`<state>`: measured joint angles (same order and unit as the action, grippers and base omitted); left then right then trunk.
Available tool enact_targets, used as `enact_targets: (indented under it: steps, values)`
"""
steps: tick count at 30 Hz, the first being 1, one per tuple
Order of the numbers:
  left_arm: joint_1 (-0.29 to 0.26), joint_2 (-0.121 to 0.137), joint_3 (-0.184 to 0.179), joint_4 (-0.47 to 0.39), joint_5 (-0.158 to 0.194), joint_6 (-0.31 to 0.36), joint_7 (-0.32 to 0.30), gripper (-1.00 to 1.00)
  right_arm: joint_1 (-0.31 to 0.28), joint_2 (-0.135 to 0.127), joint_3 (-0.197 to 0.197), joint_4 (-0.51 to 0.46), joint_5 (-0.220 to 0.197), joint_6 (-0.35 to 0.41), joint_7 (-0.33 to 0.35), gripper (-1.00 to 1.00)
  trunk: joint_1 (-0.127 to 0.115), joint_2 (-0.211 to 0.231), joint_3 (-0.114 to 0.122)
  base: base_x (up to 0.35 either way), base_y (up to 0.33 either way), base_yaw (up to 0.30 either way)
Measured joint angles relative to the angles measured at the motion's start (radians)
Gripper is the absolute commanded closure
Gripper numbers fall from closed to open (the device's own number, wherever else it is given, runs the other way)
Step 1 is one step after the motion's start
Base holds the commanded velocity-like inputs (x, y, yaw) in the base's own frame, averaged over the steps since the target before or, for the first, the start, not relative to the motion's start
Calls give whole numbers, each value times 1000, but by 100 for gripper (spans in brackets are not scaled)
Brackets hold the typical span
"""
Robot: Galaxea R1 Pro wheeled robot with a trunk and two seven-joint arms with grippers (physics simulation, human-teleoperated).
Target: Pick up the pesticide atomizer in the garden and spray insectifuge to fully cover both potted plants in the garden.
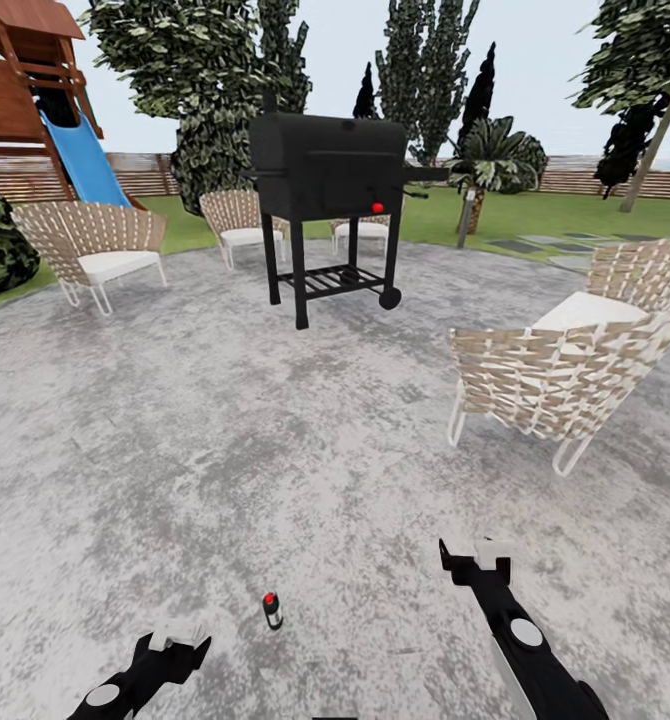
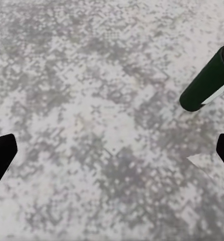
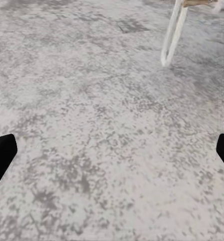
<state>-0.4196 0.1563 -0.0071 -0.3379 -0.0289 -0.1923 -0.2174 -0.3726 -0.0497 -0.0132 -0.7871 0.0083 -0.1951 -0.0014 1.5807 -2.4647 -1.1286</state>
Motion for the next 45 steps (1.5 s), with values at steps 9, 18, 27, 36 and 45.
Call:
enact_targets:
  steps: [9,18,27,36,45]
  values:
    - [0,0,0,0,1,0,1,-100,0,-1,1,0,0,0,0,-100,0,0,-5,91,0,86]
    - [0,0,0,-1,1,0,1,-100,0,-2,0,0,1,0,0,-100,0,0,-5,3,0,3]
    - [0,0,0,-1,0,0,1,-100,0,-2,1,3,0,0,0,-100,0,0,-5,2,0,0]
    - [0,0,0,0,0,0,1,-100,0,-2,0,0,0,0,0,-100,0,0,-5,162,0,0]
    - [0,-3,-2,-1,-3,0,0,-100,0,-2,-1,0,0,0,0,-100,0,0,-5,26,0,0]
